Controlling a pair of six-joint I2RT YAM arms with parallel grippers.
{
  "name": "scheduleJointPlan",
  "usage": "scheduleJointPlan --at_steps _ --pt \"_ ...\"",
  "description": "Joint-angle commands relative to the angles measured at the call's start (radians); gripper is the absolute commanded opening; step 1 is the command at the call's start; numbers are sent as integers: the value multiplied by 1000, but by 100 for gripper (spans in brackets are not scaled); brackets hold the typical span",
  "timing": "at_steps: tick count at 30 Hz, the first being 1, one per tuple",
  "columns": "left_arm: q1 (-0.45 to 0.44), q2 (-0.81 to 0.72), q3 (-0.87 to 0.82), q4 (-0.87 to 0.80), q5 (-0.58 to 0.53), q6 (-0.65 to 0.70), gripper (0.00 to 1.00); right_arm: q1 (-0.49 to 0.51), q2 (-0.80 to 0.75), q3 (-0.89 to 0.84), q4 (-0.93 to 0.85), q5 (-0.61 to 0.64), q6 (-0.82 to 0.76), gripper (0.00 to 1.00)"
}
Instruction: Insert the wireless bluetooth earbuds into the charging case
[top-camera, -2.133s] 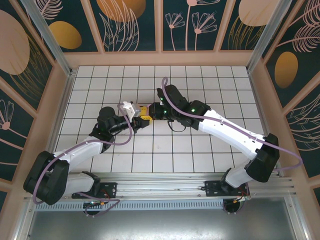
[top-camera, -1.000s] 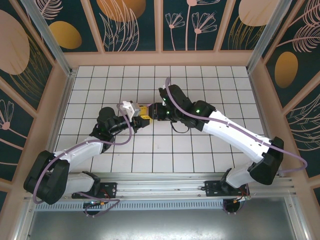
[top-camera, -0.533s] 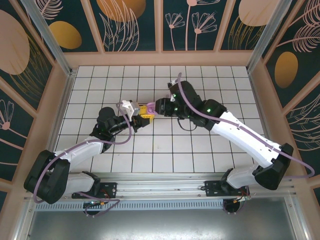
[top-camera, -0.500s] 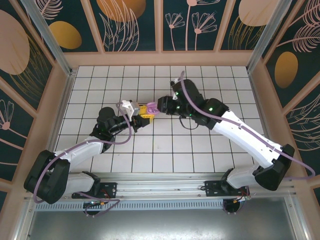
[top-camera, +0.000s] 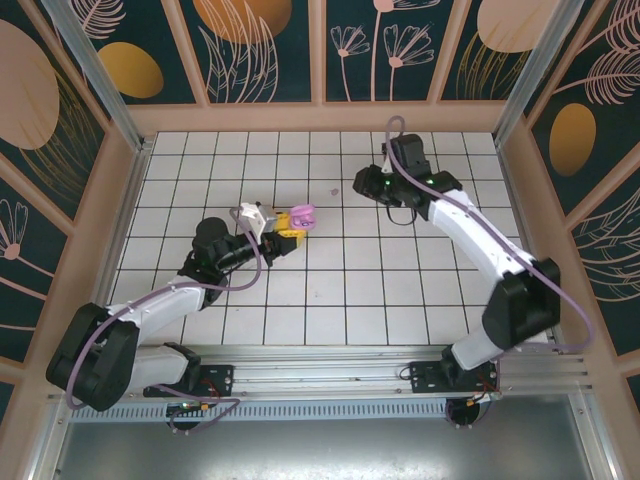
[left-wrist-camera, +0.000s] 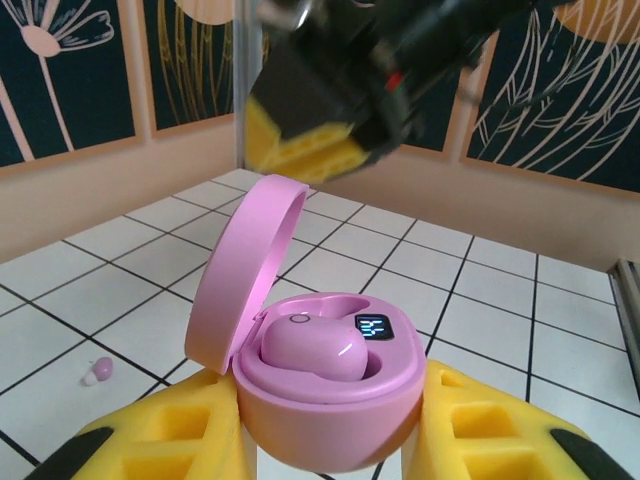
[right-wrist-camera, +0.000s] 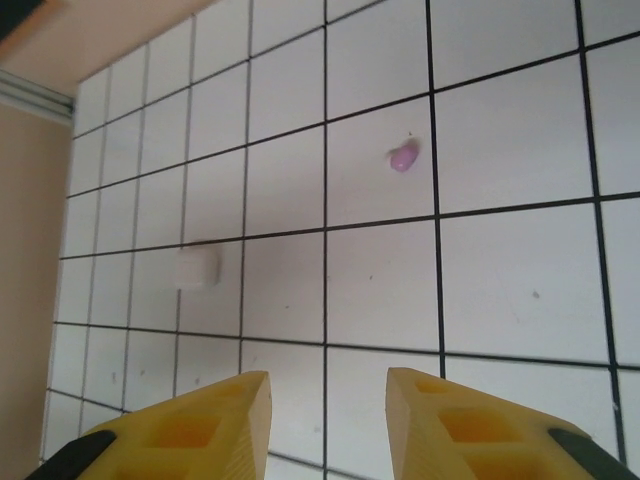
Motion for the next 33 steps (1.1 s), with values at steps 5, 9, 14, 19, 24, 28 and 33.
scheduleJointPlan --at_steps 5,9,14,19,24,28,33 --pt "14 -57 4 -58 -20 51 0 -22 294 108 120 -44 73 34" --pt "27 -77 0 -60 -15 54 0 -21 405 153 160 -23 129 35" --pt "37 -93 9 -80 -7 65 0 -4 530 256 145 4 153 37" --pt "45 -103 19 -105 6 83 0 9 648 407 43 56 148 38" --pt "50 -109 22 -109 16 88 0 20 711 493 -18 105 145 38" --pt "52 -109 23 -113 22 91 0 40 752 572 -80 160 128 38" --pt "53 -113 18 -120 30 94 0 54 803 637 -122 179 127 38"
